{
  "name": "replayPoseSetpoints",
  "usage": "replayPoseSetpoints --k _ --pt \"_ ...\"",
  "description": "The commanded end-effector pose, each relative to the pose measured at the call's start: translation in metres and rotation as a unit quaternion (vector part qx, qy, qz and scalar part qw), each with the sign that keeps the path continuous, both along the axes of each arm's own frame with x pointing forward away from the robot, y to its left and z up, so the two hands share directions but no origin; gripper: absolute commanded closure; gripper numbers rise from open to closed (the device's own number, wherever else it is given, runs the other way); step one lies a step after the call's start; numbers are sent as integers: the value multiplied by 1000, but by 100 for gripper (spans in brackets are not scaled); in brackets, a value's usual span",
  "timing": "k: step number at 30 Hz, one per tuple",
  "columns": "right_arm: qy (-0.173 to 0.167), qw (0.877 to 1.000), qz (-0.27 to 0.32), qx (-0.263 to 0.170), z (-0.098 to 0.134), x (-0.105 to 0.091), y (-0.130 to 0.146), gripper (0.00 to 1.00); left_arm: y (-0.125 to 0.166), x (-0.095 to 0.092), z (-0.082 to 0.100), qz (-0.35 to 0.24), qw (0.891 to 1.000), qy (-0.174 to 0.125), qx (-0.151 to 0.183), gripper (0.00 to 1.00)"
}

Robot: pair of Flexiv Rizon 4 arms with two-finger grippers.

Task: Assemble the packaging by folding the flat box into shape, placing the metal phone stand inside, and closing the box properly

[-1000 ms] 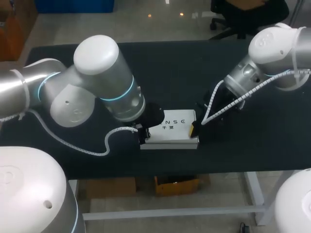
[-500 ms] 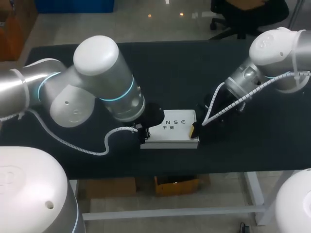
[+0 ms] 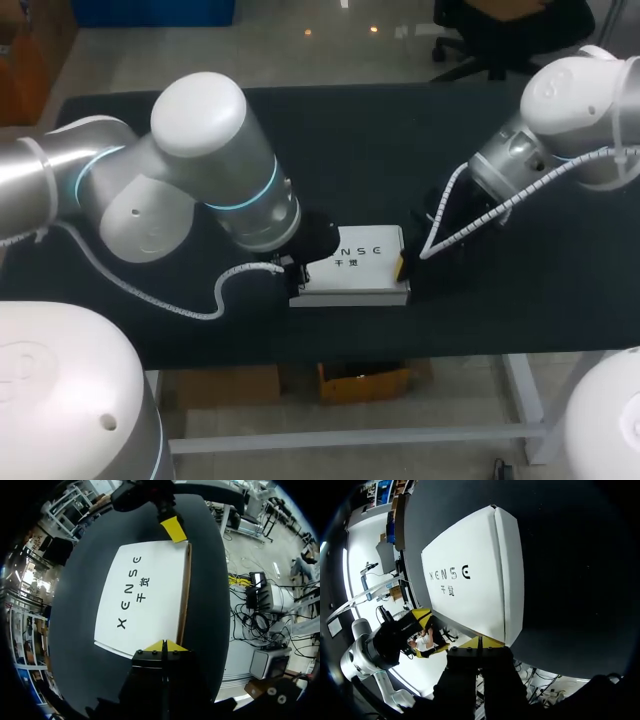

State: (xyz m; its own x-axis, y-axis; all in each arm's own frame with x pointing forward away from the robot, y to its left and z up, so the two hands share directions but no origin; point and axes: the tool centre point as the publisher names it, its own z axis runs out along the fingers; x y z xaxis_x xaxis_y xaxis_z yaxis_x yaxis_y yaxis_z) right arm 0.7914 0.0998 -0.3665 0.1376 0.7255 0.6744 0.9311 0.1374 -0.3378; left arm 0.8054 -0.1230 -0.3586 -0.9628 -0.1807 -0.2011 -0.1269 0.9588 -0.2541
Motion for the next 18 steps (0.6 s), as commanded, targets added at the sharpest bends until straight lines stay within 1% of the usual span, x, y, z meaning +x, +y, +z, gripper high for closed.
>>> replayPoseSetpoints --k 1,11,18 --pt "9 1000 0 4 -10 3 -1 100 -2 4 -8 -1 1000 4 -3 100" --pt "24 1000 -4 7 -21 3 -3 100 -2 2 -17 1 1000 15 -8 100" --pt "24 1000 -7 7 -20 4 -6 100 0 -3 -22 9 1000 18 -15 100"
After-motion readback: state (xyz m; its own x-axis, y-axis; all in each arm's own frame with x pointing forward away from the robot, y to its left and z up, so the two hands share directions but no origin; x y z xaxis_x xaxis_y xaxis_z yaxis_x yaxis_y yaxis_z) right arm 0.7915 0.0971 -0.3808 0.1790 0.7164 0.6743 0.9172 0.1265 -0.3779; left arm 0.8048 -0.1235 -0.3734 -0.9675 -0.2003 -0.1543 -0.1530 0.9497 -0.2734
